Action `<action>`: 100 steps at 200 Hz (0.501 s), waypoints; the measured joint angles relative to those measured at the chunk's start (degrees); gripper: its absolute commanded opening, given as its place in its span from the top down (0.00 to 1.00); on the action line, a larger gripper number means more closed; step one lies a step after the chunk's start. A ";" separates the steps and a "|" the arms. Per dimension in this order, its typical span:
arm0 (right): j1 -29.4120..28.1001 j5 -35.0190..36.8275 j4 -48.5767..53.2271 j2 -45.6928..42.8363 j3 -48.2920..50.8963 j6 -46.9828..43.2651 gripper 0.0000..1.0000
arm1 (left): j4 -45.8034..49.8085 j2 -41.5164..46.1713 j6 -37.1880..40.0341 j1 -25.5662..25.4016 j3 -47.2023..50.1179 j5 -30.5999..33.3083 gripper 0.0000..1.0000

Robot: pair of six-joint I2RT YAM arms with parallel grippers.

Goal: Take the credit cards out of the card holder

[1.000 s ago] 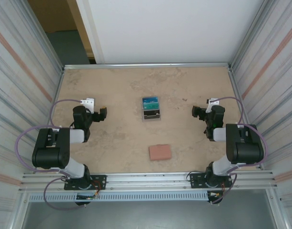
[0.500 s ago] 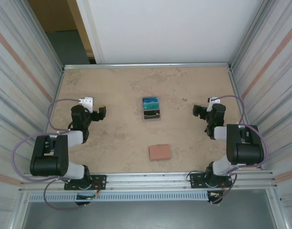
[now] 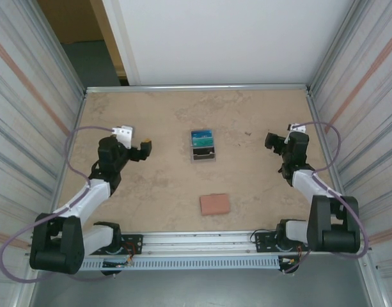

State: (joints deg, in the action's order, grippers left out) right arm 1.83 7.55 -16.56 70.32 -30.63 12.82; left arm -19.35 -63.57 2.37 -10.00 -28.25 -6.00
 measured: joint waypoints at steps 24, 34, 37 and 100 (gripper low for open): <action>-2.40 2.16 9.97 -3.82 -3.26 3.80 0.01 | 3.48 2.60 -0.90 -5.92 -0.48 0.68 0.01; -4.09 3.23 14.56 -5.75 -4.24 5.49 0.01 | 4.98 3.61 -1.33 -9.03 -0.48 1.68 0.01; -4.66 3.34 15.98 -6.49 -4.46 6.23 0.01 | 5.33 3.89 -1.44 -9.92 -0.48 1.95 0.01; -15.89 3.93 43.54 -21.33 -6.54 22.05 0.01 | 10.23 6.78 -9.38 -32.52 -0.20 13.05 0.01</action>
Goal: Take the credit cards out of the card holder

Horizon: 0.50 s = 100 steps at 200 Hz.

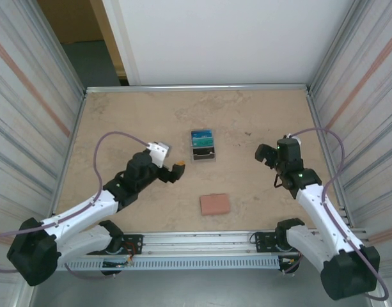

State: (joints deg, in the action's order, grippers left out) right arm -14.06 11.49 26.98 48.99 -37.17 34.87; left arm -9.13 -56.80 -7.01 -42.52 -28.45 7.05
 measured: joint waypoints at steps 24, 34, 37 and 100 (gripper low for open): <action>-5.16 -1.31 8.02 -3.30 -0.02 6.34 0.00 | 0.35 -1.14 -4.57 -5.75 0.09 2.75 0.01; -7.96 -2.14 10.69 -4.42 -0.02 9.27 0.01 | 0.35 -2.32 -6.23 -7.50 0.09 3.50 0.04; -8.72 -2.32 11.34 -4.70 -0.02 10.19 0.02 | 0.35 -2.84 -6.73 -8.07 0.09 3.72 0.05; -29.81 -5.29 14.23 -9.79 5.46 29.59 0.21 | 0.31 -11.54 -13.55 -12.13 0.07 4.39 0.21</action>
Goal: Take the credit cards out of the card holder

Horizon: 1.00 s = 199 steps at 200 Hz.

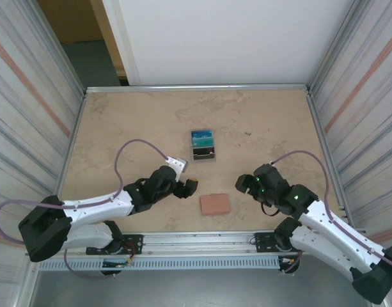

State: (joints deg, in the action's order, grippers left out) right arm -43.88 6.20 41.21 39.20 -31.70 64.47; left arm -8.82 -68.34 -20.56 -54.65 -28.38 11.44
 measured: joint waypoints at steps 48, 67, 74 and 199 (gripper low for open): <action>-14.86 1.29 -5.88 2.54 4.44 13.33 0.27 | -0.42 -2.40 -2.32 -0.17 0.00 -0.24 0.24; -17.79 1.75 -8.50 5.01 4.90 16.41 0.28 | -0.37 -3.54 -2.49 -0.92 -0.11 0.79 0.24; -18.32 1.68 -9.92 5.73 5.33 17.49 0.29 | -0.37 -4.22 -2.49 -1.27 -0.28 1.16 0.24; -20.28 -1.01 -25.14 11.26 12.55 25.09 0.36 | -3.21 -17.79 -2.47 -5.11 -7.85 1.18 0.39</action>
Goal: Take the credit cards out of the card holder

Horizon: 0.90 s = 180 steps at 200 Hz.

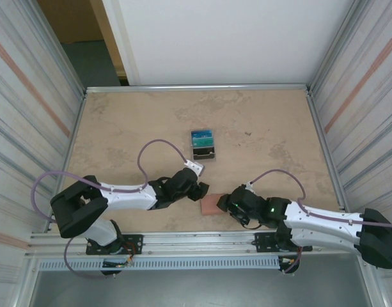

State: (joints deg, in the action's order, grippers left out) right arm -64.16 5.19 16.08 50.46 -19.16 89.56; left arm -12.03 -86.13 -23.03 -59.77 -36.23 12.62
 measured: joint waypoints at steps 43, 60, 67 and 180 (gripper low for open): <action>0.04 -1.66 -3.50 4.31 0.00 -0.17 0.37 | -0.22 -1.14 -0.61 0.00 -0.20 -1.46 0.44; 0.33 -2.49 -4.74 5.95 0.00 -0.26 0.37 | -0.20 -1.42 -1.07 -0.04 -0.20 -2.08 0.46; 0.50 -2.91 -5.18 6.80 0.00 -0.44 0.37 | -0.22 -1.42 -1.31 -0.13 -0.20 -2.29 0.47; 10.84 -7.26 -6.69 10.86 -3.54 -9.64 0.45 | 2.01 -0.17 -5.97 -0.74 3.28 -4.70 0.64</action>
State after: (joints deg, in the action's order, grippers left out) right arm -53.32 -2.07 9.39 61.32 -22.70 79.92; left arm -10.02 -86.30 -28.99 -60.51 -32.95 7.92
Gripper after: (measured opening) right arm 0.553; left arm 0.373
